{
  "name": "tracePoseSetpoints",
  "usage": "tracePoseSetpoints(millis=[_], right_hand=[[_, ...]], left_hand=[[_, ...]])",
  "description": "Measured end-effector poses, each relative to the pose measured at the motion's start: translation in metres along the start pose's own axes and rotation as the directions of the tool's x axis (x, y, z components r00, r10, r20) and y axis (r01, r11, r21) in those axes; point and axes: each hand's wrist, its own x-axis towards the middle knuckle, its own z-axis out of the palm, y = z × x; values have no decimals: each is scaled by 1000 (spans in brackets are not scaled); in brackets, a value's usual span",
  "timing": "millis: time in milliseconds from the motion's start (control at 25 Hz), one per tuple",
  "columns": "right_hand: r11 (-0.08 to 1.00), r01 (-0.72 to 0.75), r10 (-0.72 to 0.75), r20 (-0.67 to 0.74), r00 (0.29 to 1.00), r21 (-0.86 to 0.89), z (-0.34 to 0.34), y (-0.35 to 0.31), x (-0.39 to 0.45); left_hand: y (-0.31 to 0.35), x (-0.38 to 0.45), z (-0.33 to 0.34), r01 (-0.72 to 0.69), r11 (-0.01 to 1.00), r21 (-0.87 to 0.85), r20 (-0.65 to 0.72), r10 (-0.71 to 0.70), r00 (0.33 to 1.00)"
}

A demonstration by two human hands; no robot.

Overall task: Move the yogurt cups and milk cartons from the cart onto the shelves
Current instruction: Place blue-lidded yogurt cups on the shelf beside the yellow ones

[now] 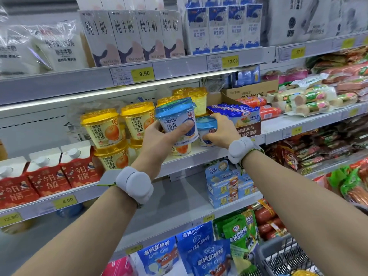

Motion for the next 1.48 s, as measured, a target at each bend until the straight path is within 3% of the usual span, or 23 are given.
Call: tracePoseSetpoints(millis=[160, 360, 440, 520, 600, 640, 720, 760, 840, 960, 1040, 1120, 1200, 1280, 1360, 1480], right_hand=[[997, 11, -11, 5, 1000, 78, -3, 4, -3], [997, 43, -40, 46, 998, -64, -6, 5, -8], [980, 85, -99, -71, 993, -182, -12, 3, -15], [950, 145, -221, -267, 938, -276, -22, -2, -26], [959, 241, -280, -373, 885, -150, -34, -8, -35], [965, 260, -234, -351, 907, 29, -42, -12, -38], [864, 193, -172, -88, 981, 465, -55, -23, -47], [805, 135, -208, 61, 976, 578, -59, -30, -51], [803, 68, -233, 206, 951, 592, -58, -39, -58], [787, 56, -129, 75, 989, 614, -45, -42, -57], [776, 56, -66, -7, 998, 628, -40, -38, -52], [781, 60, -34, -54, 998, 622, -40, -34, -46], [787, 43, 31, -108, 994, 615, -40, -31, -39], [763, 17, 96, -139, 986, 647, -41, -32, -31], [727, -9, 130, -126, 983, 686, -39, -33, -23], [758, -28, 157, -140, 978, 652, -37, -35, -8]], left_hand=[[-5, 1, 3, 13, 1000, -1, 0, -13, 1000], [-6, 0, 15, 6, 1000, 5, 28, -6, 1000], [-7, 2, 19, -9, 1000, 19, 24, 9, 1000], [-7, 2, 23, -24, 999, 38, 13, 24, 1000], [-9, 2, 30, -64, 995, 75, -15, 65, 998], [-10, 3, 33, -82, 992, 93, -27, 85, 996], [-13, 8, 39, -115, 986, 118, -56, 122, 991], [-12, 10, 41, -133, 981, 139, -66, 144, 987], [-11, 13, 44, -169, 960, 223, -61, 187, 981], [-4, 16, 45, -222, 894, 388, 67, 213, 975], [1, 18, 39, -301, 774, 557, 157, 258, 953], [1, 22, 28, -360, 469, 807, 179, 387, 905], [1, 28, 19, -342, 243, 908, 160, 553, 818], [5, 35, 16, -327, 118, 938, 187, 623, 759], [7, 48, 15, -284, 11, 959, 228, 566, 792], [4, 58, 17, -225, 30, 974, 179, 508, 843]])
